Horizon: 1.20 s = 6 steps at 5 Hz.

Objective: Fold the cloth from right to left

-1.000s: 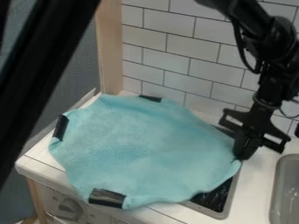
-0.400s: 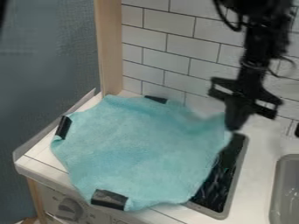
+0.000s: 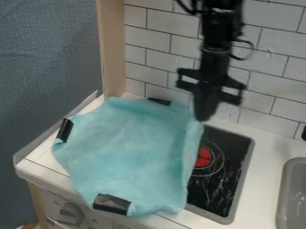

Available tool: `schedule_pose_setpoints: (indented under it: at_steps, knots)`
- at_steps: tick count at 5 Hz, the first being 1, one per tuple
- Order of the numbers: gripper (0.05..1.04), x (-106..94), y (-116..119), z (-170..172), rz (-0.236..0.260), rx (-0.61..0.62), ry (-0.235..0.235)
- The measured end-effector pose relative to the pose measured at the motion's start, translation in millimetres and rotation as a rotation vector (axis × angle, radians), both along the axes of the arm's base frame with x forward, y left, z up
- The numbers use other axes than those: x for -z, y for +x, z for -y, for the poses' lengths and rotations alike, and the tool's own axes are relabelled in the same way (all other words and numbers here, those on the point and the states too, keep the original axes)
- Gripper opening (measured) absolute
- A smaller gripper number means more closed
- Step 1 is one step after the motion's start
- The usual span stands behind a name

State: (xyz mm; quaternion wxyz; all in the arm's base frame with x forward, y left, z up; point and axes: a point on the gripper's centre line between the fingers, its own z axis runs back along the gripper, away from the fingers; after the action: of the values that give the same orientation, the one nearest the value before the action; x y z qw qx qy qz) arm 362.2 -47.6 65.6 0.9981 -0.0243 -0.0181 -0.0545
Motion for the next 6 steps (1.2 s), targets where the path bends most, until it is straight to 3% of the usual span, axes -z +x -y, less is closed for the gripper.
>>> schedule_pose_setpoints:
  at_steps: [1, 3, 4, 5, 6]
  knots:
    - [0.052, 2.0, -1.0, -26.2, -0.012, 0.024, -0.018]
    - [0.052, 38.5, -5.8, -61.2, -0.066, 0.123, -0.051]
    - [0.076, 51.7, -6.4, -61.0, -0.053, 0.194, -0.079]
    - [0.232, 53.8, -8.5, -61.2, -0.066, 0.207, -0.083]
    - [0.496, 53.6, -10.3, -60.1, -0.074, 0.248, -0.088]
